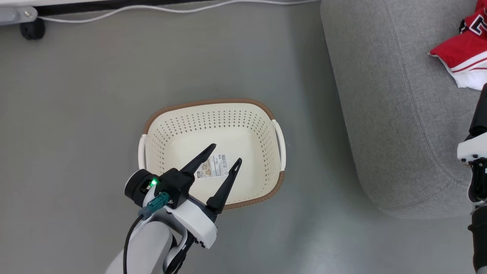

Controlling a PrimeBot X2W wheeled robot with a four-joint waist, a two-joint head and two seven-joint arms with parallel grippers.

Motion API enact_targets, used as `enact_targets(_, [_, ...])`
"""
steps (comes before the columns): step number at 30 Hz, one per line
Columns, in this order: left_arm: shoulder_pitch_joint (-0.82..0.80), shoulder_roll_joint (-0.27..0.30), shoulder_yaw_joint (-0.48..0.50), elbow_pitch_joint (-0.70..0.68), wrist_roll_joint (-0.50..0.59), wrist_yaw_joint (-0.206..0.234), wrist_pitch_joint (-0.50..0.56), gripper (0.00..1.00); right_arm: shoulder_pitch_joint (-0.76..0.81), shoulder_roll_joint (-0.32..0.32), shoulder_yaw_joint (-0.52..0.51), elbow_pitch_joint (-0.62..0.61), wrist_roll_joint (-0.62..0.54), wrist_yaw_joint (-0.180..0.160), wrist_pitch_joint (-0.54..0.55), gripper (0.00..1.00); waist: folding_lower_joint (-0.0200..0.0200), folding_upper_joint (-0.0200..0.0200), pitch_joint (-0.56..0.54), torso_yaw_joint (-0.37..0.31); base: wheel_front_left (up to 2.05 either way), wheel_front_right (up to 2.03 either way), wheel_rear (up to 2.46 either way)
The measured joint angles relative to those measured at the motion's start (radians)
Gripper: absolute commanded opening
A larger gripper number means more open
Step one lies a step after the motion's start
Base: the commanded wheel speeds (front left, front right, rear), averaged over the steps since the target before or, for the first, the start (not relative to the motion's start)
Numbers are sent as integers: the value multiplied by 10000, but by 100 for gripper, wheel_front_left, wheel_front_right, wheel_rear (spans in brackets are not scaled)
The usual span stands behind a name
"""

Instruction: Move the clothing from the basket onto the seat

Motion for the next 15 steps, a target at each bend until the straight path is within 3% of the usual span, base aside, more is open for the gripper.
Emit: enact_targets(15, [1382, -686, 2506, 380, 215, 19, 0, 100, 926, -79, 2721, -1135, 669, 0, 0, 100, 0, 0, -1883, 1331, 0, 0, 0])
